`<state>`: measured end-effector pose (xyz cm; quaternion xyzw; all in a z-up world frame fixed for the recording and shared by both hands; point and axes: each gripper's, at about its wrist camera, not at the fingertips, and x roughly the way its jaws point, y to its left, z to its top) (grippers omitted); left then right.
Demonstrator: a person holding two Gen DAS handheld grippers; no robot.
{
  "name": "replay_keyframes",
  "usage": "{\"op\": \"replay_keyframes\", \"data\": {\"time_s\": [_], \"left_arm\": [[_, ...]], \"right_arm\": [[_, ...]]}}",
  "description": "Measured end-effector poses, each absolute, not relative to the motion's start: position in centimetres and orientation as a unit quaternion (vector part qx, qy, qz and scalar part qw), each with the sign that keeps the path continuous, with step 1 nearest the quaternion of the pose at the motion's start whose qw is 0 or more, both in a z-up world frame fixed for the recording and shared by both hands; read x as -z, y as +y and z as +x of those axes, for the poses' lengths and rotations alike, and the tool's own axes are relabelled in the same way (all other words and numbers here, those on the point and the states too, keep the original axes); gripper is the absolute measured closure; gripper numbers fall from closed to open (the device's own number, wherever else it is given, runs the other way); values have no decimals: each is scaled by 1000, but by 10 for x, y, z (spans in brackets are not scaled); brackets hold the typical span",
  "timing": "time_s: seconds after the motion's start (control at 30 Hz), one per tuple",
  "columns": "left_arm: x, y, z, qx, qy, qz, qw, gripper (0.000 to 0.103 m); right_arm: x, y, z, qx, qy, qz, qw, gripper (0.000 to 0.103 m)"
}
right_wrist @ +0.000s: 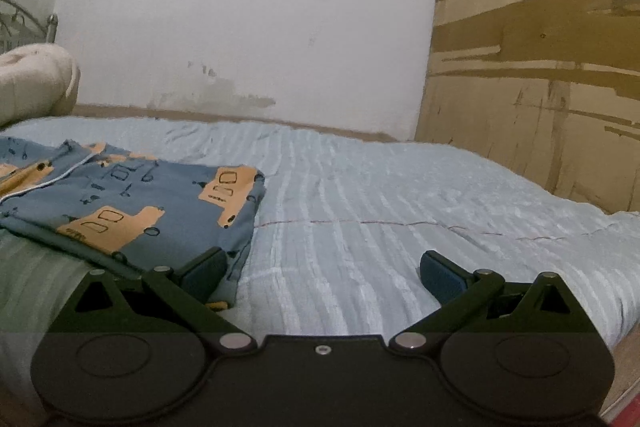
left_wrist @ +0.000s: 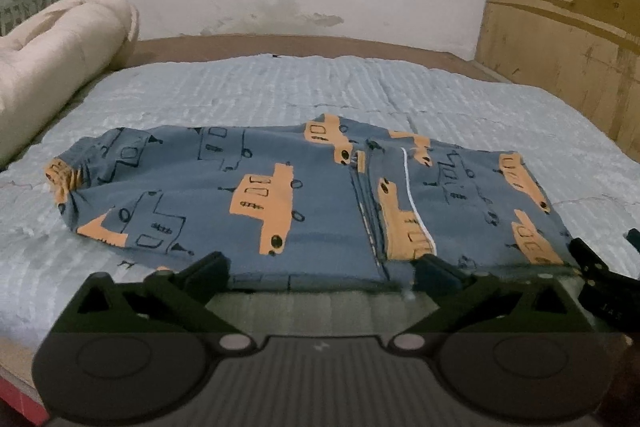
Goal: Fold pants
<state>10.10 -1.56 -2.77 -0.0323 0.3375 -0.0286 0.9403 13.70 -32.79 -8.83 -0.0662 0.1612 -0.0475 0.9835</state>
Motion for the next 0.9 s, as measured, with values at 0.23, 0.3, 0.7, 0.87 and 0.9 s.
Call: {"op": "replay_keyframes", "data": {"time_s": [0.23, 0.3, 0.7, 0.87, 0.9], "left_arm": [[17, 17, 88, -10, 325, -59, 944, 1], [13, 31, 89, -31, 324, -65, 943, 1], [23, 135, 118, -120, 321, -148, 928, 1], [38, 171, 134, -109, 296, -234, 919, 1], [40, 174, 135, -103, 289, -241, 921, 1]], "right_arm": [[68, -309, 113, 39, 107, -64, 991, 1], [61, -298, 116, 20, 102, -63, 993, 1], [42, -200, 187, -107, 162, -86, 977, 1], [63, -192, 197, -101, 194, -109, 970, 1], [65, -193, 195, -103, 190, -108, 970, 1]]}}
